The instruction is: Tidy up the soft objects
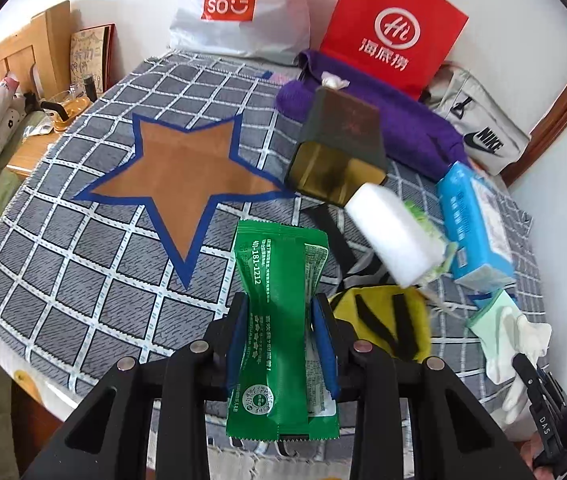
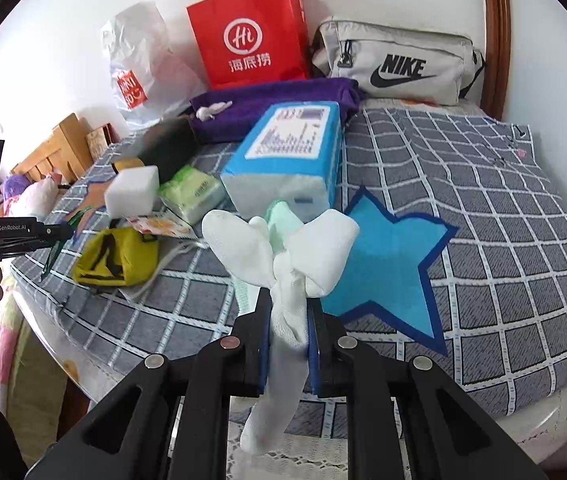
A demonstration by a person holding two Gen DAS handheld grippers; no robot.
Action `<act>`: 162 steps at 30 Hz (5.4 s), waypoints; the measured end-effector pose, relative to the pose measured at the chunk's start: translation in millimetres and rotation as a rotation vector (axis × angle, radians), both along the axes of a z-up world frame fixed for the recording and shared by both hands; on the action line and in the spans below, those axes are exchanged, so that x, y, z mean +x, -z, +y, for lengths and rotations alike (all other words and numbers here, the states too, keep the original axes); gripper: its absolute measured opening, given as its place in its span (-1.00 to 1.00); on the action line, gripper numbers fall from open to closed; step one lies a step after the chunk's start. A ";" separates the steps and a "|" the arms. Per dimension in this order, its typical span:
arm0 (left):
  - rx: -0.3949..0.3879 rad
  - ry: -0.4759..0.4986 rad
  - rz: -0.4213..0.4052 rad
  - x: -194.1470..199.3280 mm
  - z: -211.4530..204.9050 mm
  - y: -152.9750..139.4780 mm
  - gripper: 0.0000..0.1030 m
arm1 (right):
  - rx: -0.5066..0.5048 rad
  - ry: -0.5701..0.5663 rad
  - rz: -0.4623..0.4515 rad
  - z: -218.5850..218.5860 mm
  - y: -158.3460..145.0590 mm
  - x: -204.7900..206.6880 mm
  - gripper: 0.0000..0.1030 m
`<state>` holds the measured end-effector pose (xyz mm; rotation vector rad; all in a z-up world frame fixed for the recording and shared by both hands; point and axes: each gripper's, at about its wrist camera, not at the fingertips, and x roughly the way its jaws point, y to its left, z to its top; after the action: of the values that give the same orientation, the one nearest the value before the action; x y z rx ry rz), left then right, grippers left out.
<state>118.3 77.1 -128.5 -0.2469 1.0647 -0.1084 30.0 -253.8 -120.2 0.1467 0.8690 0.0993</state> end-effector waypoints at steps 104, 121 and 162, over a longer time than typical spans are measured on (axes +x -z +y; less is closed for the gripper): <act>-0.054 0.076 0.051 313.7 -73.1 -4.9 -0.40 | -0.047 -0.080 0.038 -14.1 -12.1 349.4 -0.64; -0.014 0.100 0.088 326.5 -88.3 21.0 -0.36 | -0.062 -0.128 0.121 -10.5 6.3 366.1 -0.62; -0.036 0.076 -0.047 156.8 -44.7 -62.1 0.00 | 0.055 -0.062 0.012 -11.0 -74.1 202.2 0.26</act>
<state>275.1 32.4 -66.4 -0.2356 1.0259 -0.2008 232.2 -264.8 -46.1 0.1721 0.8829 0.1805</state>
